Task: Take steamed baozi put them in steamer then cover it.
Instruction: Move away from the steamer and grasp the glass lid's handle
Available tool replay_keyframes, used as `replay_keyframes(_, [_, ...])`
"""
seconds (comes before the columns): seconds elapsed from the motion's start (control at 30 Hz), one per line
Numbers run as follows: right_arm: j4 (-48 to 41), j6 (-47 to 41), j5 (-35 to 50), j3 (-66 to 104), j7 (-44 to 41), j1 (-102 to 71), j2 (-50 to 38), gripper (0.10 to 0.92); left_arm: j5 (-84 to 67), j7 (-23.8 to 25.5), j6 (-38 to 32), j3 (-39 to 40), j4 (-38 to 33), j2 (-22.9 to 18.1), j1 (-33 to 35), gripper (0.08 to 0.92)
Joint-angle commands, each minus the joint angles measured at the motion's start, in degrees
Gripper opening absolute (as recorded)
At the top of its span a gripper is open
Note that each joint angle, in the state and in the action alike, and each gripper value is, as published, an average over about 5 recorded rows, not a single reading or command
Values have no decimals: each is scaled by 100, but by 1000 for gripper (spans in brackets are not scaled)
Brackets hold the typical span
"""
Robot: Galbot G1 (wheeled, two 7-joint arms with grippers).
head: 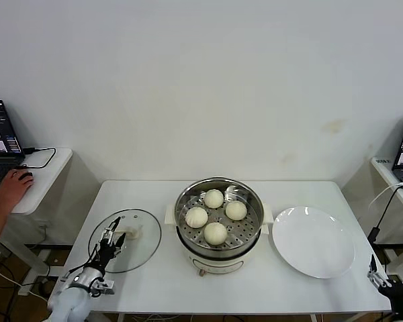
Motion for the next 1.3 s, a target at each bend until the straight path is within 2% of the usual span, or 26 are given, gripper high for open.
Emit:
replay_keyframes(0.03, [-26, 33, -45, 17, 8, -48, 63, 823, 163, 30, -8, 245, 535, 12, -651, 823])
replay_keyframes(0.57, [-128, 80, -124, -102, -4, -27, 98, 823, 147, 122, 25, 276, 900, 4, -956, 811])
replay_keyframes(0.67, [-136, 86, -133, -117, -6, -28, 103, 823, 139, 133, 22, 272, 890, -5, -912, 749])
replay_keyframes(1.1, [-125, 115, -173, -193, -15, -58, 122, 823, -14, 107, -19, 182, 707, -30, -618, 368])
replay_keyframes(1.3, [-77, 133, -235, -266, -17, -84, 144, 823, -198, -20, 31, 34, 85, 60, -331, 200])
